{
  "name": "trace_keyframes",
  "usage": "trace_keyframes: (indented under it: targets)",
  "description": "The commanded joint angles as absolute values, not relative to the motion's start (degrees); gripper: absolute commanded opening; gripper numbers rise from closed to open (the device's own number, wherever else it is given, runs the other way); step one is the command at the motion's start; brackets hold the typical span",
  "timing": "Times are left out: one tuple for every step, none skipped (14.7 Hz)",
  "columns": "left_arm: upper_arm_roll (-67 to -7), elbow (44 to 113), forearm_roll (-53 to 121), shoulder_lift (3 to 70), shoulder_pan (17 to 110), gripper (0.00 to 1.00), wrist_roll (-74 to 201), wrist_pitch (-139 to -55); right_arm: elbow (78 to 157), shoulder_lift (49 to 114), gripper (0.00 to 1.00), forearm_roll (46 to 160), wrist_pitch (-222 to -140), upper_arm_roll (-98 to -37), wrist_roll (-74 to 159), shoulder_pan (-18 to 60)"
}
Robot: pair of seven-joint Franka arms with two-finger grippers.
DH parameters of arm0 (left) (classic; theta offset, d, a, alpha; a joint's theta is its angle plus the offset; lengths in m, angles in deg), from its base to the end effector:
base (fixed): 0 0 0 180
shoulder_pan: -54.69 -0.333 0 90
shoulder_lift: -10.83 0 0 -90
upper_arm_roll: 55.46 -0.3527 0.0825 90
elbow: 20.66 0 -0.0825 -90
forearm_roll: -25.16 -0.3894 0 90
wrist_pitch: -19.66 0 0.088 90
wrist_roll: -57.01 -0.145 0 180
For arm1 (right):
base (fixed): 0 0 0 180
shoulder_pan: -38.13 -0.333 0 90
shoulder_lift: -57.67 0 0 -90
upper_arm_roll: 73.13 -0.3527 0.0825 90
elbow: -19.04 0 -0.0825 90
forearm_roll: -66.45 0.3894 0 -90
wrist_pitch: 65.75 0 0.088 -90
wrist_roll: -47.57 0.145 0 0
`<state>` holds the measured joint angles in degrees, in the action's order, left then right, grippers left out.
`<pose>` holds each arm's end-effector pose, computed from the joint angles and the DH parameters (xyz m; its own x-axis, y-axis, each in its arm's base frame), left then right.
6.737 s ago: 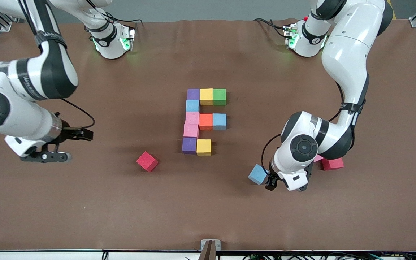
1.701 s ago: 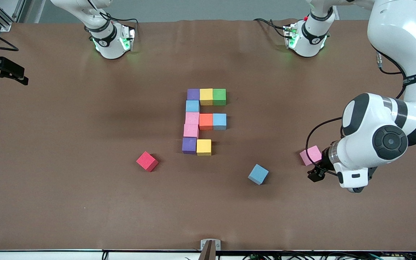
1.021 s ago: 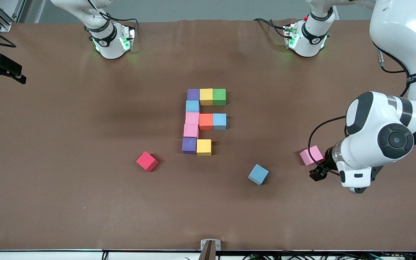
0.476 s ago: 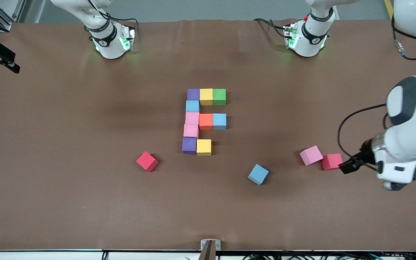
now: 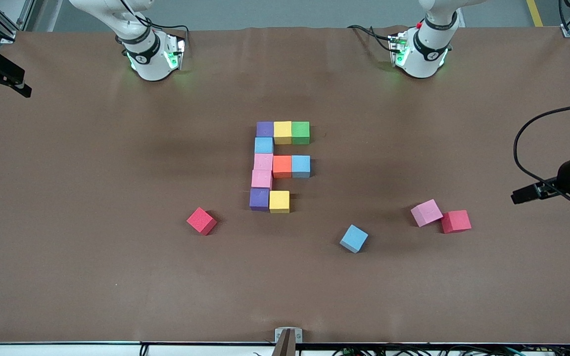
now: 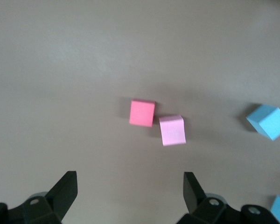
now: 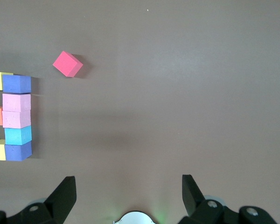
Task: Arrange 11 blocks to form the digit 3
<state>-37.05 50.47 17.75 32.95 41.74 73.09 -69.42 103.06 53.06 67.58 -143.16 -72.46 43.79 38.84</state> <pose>0.6776 -0.0048 0.5476 0.9782 0.2018 -0.0496 0.2008 -0.9793 -0.0247 0.5043 -0.0093 0.6959 0.9984 0.0462 -0.0334 0.0455 -0.9987 -0.0226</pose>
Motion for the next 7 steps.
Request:
trace_keyframes:
  targets:
    - [-37.79,57.89,19.89,26.67,43.51,1.00,71.96,-69.81,104.47,51.95,1.00,68.30,-142.57,-72.26,43.35,38.83]
    - [-39.01,59.83,20.07,24.47,45.09,1.00,71.96,-70.07,104.47,51.95,1.00,68.38,-142.13,-72.26,43.61,38.83]
    - [-40.94,61.59,21.29,22.36,46.41,1.00,71.69,-70.08,104.47,51.95,1.00,68.38,-142.04,-72.26,43.96,38.83]
    - [-42.35,63.61,23.21,20.08,47.47,1.00,71.17,-70.08,104.47,51.95,1.00,68.38,-142.04,-72.34,44.14,38.83]
    - [-44.02,66.24,23.75,17.62,48.87,1.00,70.21,-70.77,104.47,51.95,1.00,68.38,-141.95,-72.34,44.23,38.83]
    - [-44.47,67.48,23.85,17.42,49.58,1.00,70.02,-71.65,104.47,51.95,1.00,68.38,-141.60,-72.34,44.23,38.83]
    - [-44.30,67.93,24.11,18.73,49.59,1.00,70.02,-72.96,104.47,51.87,1.00,68.38,-141.51,-72.34,44.23,38.83]
